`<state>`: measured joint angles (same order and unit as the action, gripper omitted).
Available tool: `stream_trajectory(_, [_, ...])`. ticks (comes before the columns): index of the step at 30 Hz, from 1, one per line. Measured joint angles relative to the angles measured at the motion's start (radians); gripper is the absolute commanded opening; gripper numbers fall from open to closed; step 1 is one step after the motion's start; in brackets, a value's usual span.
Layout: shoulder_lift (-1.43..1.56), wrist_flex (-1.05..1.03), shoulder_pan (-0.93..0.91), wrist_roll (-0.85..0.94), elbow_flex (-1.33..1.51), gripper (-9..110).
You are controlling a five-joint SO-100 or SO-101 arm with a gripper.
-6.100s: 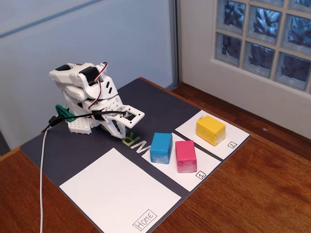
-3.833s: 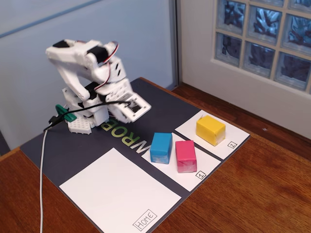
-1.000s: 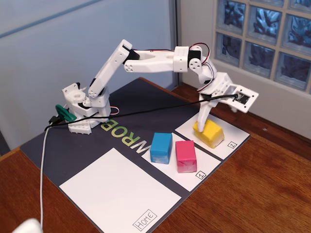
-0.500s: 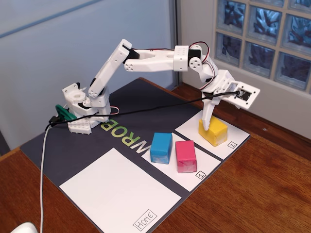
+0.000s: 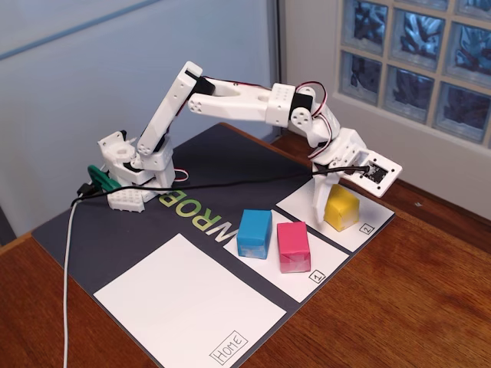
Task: Move box yellow to home
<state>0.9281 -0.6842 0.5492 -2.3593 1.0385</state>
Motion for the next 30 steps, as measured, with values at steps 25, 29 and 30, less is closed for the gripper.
stream_trajectory(25, [0.106,0.060,0.009,0.115,0.137,48])
stream_trajectory(29, [0.130,0.057,0.003,0.169,0.241,48])
stream_trajectory(30, [0.132,0.057,0.003,0.175,0.256,48])
